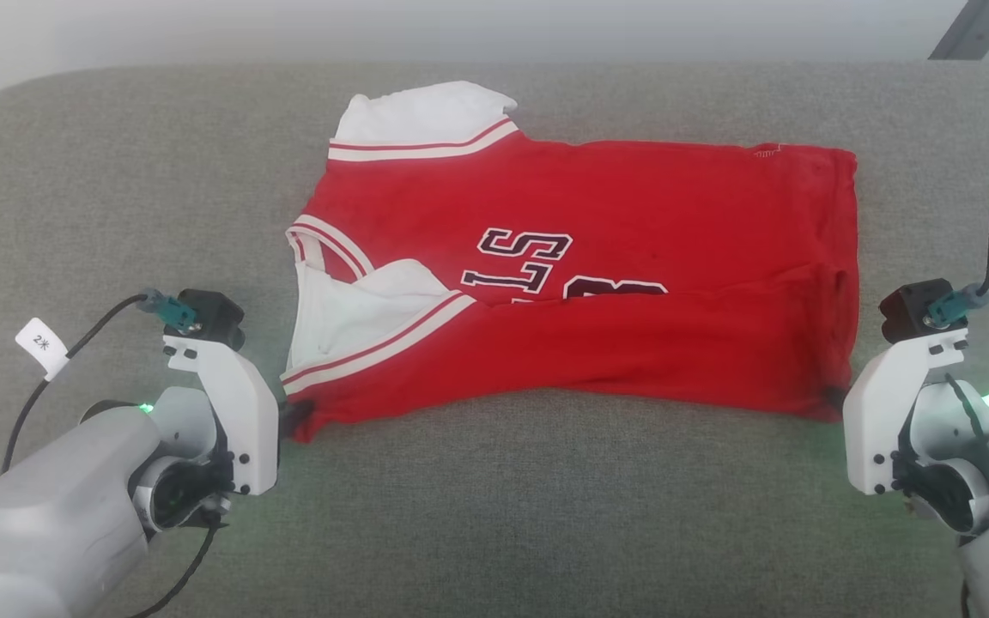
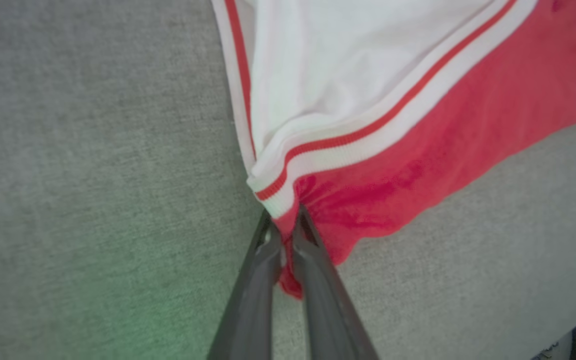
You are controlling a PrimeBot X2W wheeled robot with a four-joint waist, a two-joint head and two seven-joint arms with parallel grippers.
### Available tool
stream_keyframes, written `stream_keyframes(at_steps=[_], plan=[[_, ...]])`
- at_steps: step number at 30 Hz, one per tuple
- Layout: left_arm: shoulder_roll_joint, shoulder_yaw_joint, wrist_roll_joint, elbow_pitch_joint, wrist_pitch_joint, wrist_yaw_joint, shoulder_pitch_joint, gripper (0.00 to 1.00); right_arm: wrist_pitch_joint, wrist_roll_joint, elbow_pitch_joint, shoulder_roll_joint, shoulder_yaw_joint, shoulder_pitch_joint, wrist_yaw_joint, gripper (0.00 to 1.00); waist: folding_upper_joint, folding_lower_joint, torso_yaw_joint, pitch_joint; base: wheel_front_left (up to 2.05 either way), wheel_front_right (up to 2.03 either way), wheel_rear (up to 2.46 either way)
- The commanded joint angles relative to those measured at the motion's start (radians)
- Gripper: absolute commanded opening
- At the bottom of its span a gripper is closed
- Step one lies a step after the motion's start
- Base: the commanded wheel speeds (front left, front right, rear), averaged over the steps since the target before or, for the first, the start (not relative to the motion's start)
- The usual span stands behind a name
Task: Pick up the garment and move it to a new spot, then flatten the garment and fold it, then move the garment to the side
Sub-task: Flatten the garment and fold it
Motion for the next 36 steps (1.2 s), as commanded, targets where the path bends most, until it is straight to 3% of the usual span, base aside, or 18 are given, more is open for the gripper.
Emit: stream_keyframes(at_steps=[1, 14, 25, 32, 36], plan=[[-0.006, -0.018, 0.011, 0.005, 0.009, -0.003, 0.026, 0.0, 0.005, 0.003, 0.004, -0.013, 0.003, -0.004, -0.002, 0.0, -0.0001, 0.0, 0.002, -0.005, 0.0, 0.0, 0.0], [0.061, -0.017, 0.025, -0.095, 0.038, 0.039, 0.013, 0.0, 0.08, 0.075, -0.095, -0.098, 0.057, 0.039, -0.002, 0.0, -0.0001, 0.0, 0.005, -0.042, 0.0, 0.0, 0.0], [0.175, -0.028, 0.03, -0.317, 0.057, 0.157, 0.073, 0.0, 0.159, 0.127, -0.22, -0.188, 0.041, 0.144, -0.002, 0.0, -0.0001, 0.0, 0.004, -0.062, 0.0, 0.0, 0.0], [0.23, -0.038, 0.011, -0.452, 0.056, 0.235, 0.146, 0.0, 0.197, 0.147, -0.286, -0.19, 0.003, 0.252, -0.002, 0.0, -0.0001, 0.0, 0.005, -0.063, 0.0, 0.0, 0.0], [0.238, -0.042, 0.005, -0.487, 0.055, 0.254, 0.172, 0.0, 0.191, 0.145, -0.296, -0.176, -0.004, 0.284, -0.002, 0.0, -0.0001, 0.0, 0.003, -0.061, 0.0, 0.0, 0.0]])
